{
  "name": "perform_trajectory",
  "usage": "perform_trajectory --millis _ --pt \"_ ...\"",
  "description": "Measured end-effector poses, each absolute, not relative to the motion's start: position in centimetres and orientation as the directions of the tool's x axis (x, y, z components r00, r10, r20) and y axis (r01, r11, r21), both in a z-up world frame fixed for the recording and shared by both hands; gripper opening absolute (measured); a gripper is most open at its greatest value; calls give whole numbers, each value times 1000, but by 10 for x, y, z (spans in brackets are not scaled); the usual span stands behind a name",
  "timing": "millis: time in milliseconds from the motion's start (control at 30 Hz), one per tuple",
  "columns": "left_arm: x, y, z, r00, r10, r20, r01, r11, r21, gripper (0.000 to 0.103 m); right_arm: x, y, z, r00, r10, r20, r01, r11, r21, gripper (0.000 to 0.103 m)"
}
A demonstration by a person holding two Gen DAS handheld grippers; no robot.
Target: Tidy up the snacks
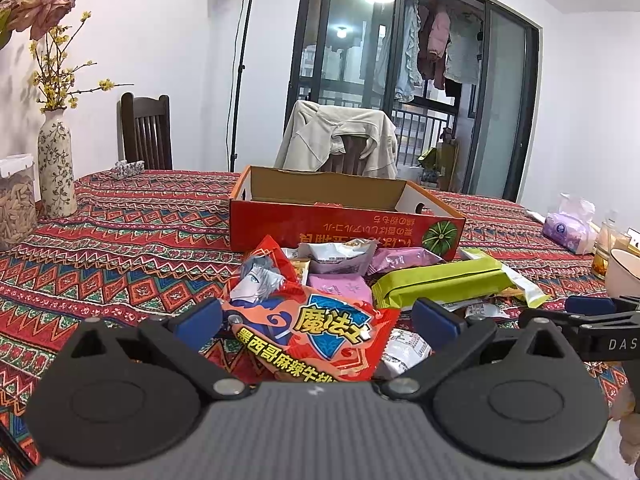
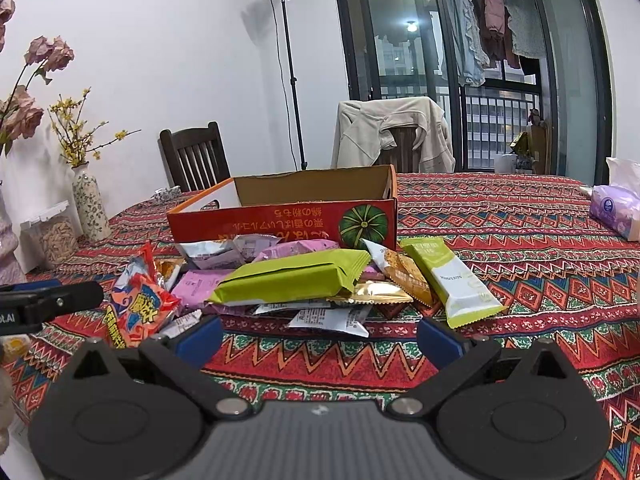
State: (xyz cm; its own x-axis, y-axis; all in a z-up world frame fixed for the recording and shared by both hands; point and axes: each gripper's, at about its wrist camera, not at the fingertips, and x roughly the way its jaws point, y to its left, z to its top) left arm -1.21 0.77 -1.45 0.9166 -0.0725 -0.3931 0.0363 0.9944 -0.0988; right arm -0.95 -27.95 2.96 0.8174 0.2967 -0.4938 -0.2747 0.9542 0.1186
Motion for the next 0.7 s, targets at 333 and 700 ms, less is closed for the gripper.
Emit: perform_trajectory --millis 333,700 --pt "-13 8 -14 917 -71 -394 34 994 -101 103 -10 -280 30 817 296 -494 -275 954 118 103" --pt "-13 8 -14 917 -70 -393 32 994 -101 103 -10 -280 30 817 296 -495 -274 954 117 103"
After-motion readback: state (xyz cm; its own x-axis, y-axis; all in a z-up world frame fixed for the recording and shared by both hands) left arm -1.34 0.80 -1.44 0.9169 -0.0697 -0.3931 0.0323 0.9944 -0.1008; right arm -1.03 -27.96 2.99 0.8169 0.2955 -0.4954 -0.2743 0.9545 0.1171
